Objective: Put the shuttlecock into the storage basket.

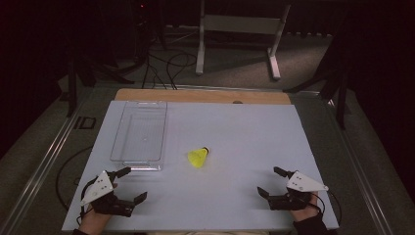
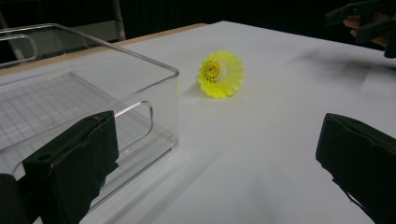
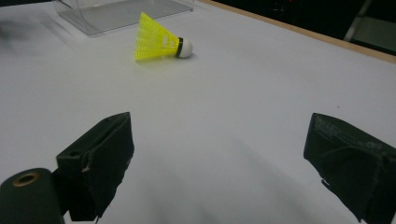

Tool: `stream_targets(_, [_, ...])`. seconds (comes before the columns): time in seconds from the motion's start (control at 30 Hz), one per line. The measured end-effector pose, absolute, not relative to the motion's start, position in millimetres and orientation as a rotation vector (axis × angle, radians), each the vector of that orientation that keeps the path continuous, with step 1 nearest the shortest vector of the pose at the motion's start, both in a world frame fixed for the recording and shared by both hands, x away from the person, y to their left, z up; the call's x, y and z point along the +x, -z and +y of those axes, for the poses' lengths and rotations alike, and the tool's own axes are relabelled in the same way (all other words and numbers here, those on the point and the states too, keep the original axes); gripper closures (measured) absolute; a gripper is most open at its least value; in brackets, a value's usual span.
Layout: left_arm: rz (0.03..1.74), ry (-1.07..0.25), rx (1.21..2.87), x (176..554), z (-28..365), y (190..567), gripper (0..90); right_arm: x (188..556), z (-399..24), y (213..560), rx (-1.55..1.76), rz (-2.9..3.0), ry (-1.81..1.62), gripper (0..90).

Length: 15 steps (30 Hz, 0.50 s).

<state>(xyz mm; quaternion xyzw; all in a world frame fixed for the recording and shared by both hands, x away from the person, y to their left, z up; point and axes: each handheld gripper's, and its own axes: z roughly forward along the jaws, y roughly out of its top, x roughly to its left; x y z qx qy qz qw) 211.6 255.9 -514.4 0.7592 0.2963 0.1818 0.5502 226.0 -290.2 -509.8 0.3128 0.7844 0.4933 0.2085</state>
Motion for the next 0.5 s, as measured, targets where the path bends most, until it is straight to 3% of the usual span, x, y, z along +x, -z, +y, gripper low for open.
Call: stream_targets(0.5, [0.743,-0.397,1.828,214.1,255.5,512.0,0.2,225.3,-290.0,509.3,0.862,2.175,-1.399,8.4])
